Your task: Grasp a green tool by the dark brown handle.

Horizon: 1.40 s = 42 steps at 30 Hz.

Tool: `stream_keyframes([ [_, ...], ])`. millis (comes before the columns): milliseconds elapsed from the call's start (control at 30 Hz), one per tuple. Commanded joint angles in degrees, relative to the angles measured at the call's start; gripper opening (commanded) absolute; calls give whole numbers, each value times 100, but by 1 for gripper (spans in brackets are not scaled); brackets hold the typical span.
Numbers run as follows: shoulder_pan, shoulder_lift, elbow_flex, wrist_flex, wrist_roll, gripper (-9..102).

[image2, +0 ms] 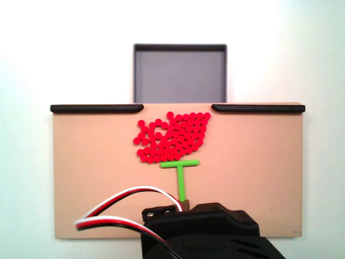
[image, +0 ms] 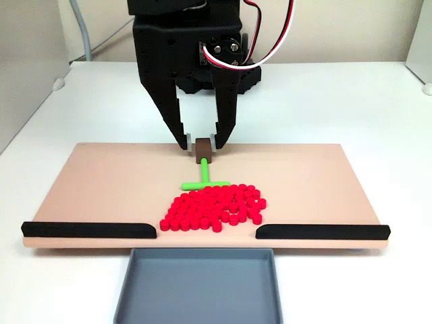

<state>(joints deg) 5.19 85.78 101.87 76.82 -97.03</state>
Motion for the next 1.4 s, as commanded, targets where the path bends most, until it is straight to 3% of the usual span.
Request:
stream_keyframes([
  [0,-35,26,-123,-9,62,12],
  [467,-44,35,-123,-9,88,9],
  [700,-44,44,-123,-9,114,0],
  [1367,-9,483,-79,53,132,0],
])
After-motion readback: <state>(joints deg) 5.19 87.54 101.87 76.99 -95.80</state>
